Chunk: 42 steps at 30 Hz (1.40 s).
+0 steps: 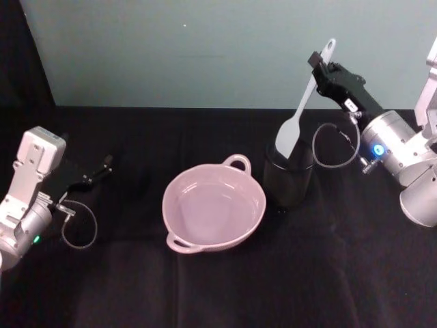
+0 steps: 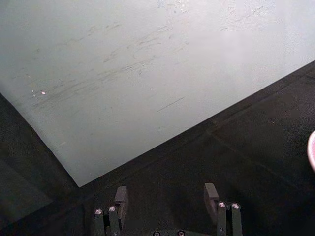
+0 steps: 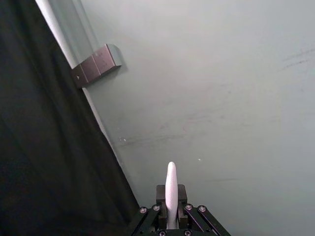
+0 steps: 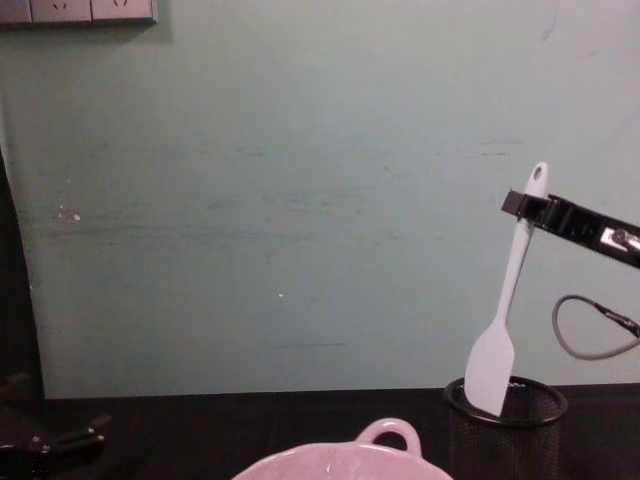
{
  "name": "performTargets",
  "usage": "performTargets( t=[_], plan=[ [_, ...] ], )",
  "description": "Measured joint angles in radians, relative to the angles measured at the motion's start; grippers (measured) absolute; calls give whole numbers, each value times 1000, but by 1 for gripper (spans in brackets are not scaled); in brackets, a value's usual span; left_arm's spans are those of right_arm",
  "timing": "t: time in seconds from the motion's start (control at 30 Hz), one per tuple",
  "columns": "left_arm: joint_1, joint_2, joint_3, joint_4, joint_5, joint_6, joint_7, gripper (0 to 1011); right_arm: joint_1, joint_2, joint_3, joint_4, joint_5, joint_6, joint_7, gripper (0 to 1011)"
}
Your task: Use the one hand to pick up the spoon and stir the clear water in the bowl.
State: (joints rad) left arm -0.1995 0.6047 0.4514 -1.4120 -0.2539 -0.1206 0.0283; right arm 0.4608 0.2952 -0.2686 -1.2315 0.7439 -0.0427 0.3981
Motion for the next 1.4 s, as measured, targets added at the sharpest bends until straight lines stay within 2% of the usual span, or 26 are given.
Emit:
performTargets(
  t=[0.63, 1.4],
  plan=[
    [0, 0, 0, 0, 0, 0, 0, 1011, -23, -8, 4, 83, -8, 13, 26, 117],
    [0, 0, 0, 0, 0, 0, 0, 1011, -39, -18, 12, 100, -19, 4, 40, 117]
  ],
)
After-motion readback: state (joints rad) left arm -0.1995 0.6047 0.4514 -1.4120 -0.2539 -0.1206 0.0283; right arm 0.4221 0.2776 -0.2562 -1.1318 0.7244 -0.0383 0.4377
